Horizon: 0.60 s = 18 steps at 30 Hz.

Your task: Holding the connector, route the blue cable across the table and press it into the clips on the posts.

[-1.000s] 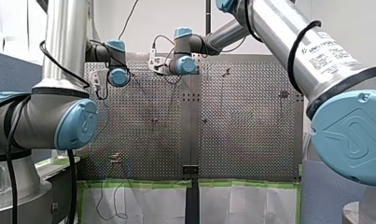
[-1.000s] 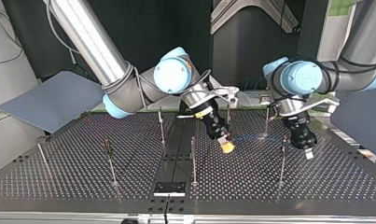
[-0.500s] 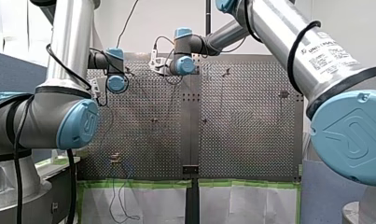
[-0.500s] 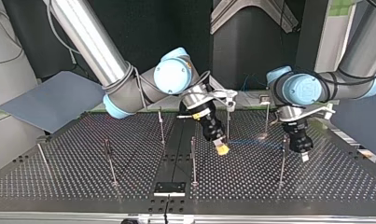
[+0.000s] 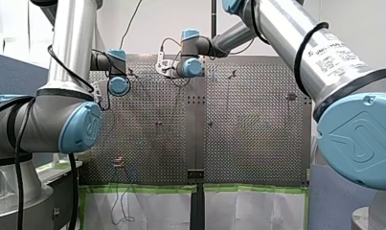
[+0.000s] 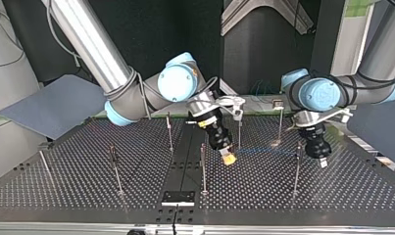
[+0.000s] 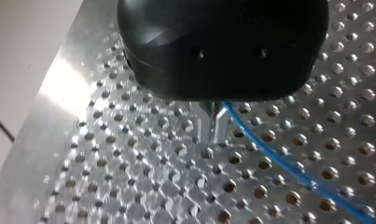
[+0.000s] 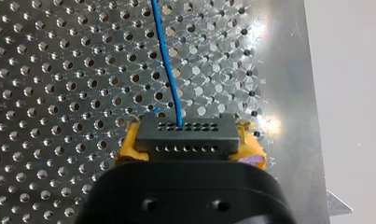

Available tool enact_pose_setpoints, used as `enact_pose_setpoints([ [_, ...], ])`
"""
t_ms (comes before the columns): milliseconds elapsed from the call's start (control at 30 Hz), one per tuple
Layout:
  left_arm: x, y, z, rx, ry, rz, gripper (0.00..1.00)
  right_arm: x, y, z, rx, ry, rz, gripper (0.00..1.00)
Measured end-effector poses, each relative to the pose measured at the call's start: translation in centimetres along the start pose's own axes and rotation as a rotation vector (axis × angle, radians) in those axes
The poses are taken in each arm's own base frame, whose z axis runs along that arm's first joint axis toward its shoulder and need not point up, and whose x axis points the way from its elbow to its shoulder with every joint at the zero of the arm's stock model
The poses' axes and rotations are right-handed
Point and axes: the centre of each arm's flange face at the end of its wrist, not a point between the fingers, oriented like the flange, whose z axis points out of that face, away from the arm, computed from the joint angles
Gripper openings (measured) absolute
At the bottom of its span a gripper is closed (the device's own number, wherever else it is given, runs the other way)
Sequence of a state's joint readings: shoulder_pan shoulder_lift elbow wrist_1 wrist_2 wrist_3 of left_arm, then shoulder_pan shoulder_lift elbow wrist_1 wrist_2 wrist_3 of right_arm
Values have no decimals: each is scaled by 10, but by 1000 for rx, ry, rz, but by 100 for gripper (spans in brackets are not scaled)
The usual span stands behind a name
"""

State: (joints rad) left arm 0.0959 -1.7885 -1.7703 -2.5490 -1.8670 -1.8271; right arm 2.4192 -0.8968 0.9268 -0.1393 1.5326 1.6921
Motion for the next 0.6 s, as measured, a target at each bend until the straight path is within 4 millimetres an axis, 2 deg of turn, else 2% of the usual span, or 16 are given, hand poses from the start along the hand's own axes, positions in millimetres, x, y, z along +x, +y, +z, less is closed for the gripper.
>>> enact_pose_setpoints([
  [33,0,2,-1,-14,6,-8,48,0,1,0,-1,0,0,0],
  [67,1,4,-2,-24,12,-15,48,0,2,0,-2,-1,0,0],
  [133,1,6,-4,-41,23,-29,78,0,3,0,-4,-3,-1,0],
  [167,0,6,-5,-45,27,-35,78,0,3,0,-5,-5,-1,0],
  [200,-1,6,-6,-49,32,-39,85,0,4,0,-6,-6,-1,0],
  [233,-4,6,-9,-51,37,-44,100,0,4,0,-6,-8,-1,0],
  [600,-27,-3,-41,-10,87,-84,100,4,5,0,-9,-11,-2,0],
])
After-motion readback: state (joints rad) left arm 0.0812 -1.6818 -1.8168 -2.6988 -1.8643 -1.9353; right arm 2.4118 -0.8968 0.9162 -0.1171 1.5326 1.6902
